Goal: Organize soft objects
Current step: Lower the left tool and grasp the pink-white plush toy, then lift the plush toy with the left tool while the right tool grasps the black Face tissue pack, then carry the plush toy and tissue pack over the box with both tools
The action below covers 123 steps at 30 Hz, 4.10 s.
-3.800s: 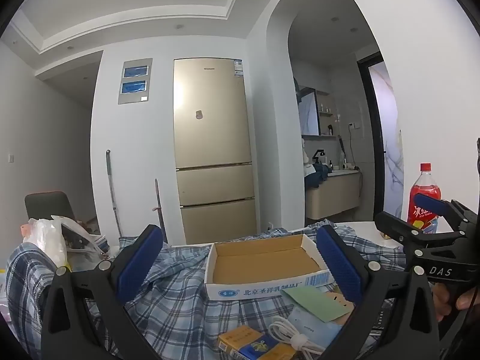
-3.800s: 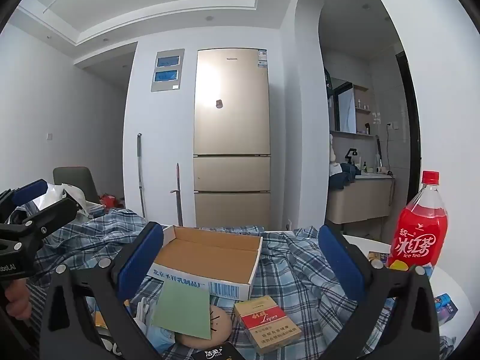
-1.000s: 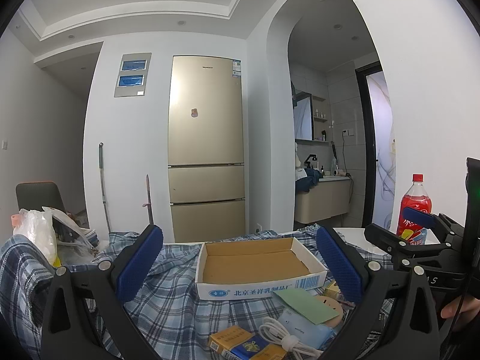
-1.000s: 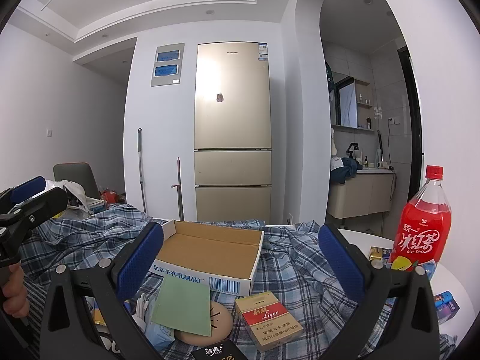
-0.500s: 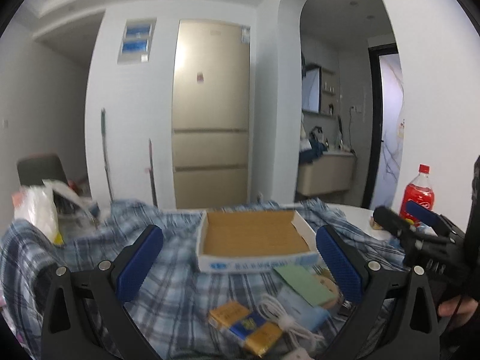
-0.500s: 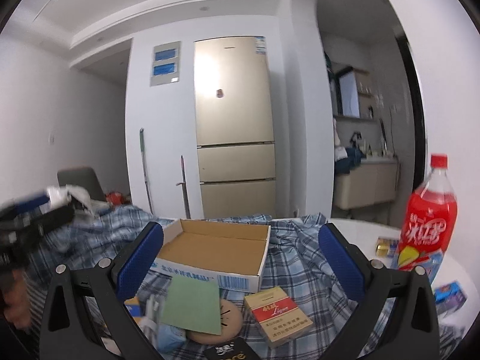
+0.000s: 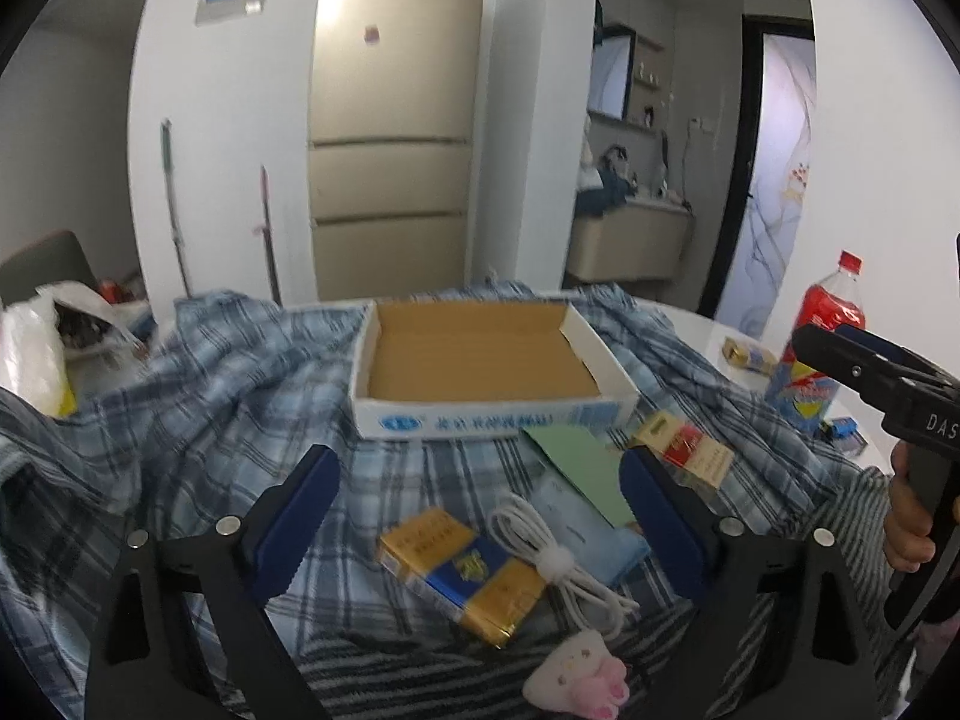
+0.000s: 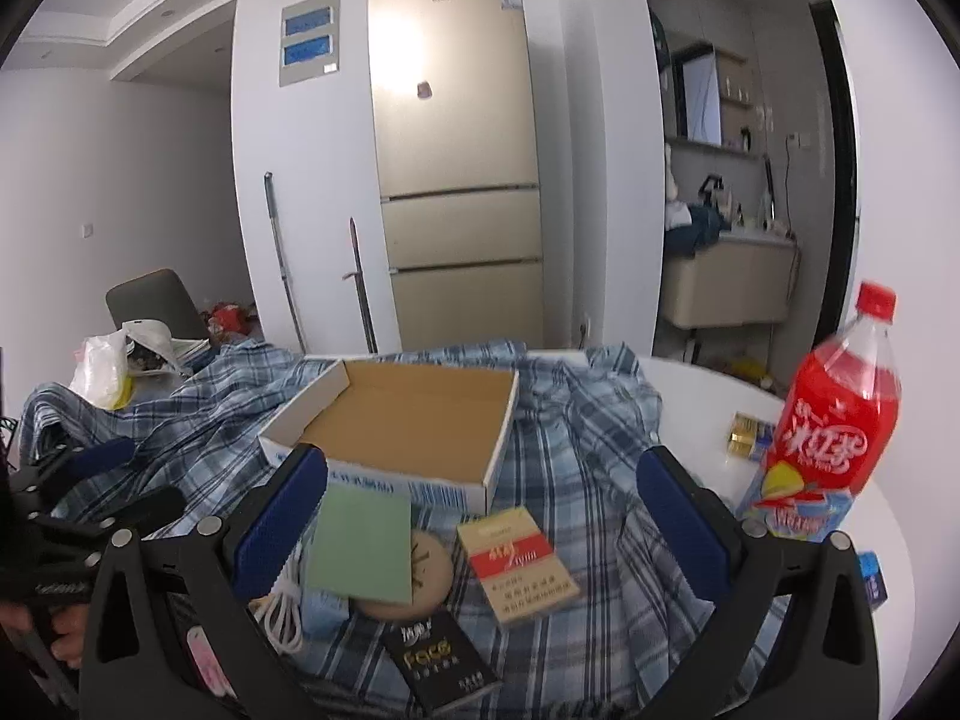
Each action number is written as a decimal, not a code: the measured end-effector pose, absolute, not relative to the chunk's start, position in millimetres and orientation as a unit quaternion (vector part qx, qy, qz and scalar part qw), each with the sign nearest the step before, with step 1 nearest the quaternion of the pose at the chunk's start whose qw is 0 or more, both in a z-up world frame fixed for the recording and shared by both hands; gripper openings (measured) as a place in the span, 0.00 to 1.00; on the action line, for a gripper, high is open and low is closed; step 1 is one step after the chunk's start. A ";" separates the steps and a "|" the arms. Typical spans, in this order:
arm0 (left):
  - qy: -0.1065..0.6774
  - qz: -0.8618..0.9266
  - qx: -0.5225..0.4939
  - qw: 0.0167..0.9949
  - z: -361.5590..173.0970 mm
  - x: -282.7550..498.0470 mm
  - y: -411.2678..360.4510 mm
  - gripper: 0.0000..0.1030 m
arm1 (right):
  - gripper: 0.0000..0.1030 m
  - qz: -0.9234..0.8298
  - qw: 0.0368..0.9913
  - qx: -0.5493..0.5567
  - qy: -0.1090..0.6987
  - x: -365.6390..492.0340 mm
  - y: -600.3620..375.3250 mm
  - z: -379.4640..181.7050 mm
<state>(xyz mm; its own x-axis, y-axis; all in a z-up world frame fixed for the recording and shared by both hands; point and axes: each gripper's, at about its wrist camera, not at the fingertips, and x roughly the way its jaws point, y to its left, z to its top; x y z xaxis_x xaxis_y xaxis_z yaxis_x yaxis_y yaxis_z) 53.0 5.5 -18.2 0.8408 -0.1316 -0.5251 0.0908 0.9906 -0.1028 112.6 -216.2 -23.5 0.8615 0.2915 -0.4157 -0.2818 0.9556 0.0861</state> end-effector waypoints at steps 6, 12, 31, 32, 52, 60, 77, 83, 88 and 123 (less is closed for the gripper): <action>0.311 -0.088 -0.025 0.946 -24.0 55.7 -5.1 0.92 | 1.00 0.152 0.955 -0.003 0.255 113.1 -227.8 -40.7; 0.370 -0.113 -0.009 0.922 -36.5 49.8 -6.7 0.84 | 0.93 0.200 0.932 -0.006 0.304 110.6 -229.3 -60.1; 0.481 -0.146 -0.058 0.863 -79.1 45.4 -18.1 0.50 | 0.91 0.248 0.916 -0.036 0.312 99.2 -225.6 -71.8; 0.486 -0.148 -0.058 0.859 -81.8 46.0 -18.9 0.48 | 0.90 0.248 0.916 -0.037 0.313 99.4 -226.3 -71.8; 0.341 -0.086 -0.058 0.934 -16.5 22.0 -19.1 0.35 | 0.84 0.294 0.888 -0.081 0.344 79.1 -221.5 -44.7; 0.304 -0.049 -0.059 0.950 -17.1 26.1 -20.2 0.35 | 0.75 0.327 0.852 -0.128 0.389 108.3 -197.9 -66.6; 0.337 -0.043 -0.083 0.937 -50.1 42.0 -6.5 0.35 | 0.52 0.323 0.813 -0.130 0.466 146.1 -187.7 -126.9; 0.337 -0.039 -0.078 0.937 -50.1 42.1 -7.6 0.35 | 0.45 0.333 0.805 -0.139 0.472 146.4 -183.8 -131.5; 0.326 -0.032 -0.069 0.942 -35.4 31.7 -9.9 0.35 | 0.43 0.334 0.812 -0.145 0.457 140.3 -184.5 -127.2; 0.135 -0.031 -0.048 0.989 110.3 133.2 4.7 0.35 | 0.43 0.220 0.951 -0.032 0.217 220.0 -139.6 49.1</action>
<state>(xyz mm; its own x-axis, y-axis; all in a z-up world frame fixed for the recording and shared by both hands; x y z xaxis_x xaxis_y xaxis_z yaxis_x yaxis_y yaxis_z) 133.2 4.7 110.3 0.9615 -0.0747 -0.2643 0.0491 0.9935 -0.1025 220.0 -139.6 49.1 0.8092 0.4048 -0.4257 -0.4325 0.9010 0.0346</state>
